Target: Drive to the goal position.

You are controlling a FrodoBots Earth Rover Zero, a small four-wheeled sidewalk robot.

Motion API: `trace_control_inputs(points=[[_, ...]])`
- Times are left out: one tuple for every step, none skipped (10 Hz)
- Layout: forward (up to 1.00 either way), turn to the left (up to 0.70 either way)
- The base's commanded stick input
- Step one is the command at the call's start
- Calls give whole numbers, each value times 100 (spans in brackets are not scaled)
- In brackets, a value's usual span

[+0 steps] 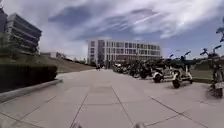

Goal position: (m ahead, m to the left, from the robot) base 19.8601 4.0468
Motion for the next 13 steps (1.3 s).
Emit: trace_control_inputs(points=[[45, 0], [45, 0], [45, 0], [45, 0], [45, 0], [45, 0], [45, 0], [45, 0], [45, 0], [45, 0], [45, 0], [45, 0], [45, 0]])
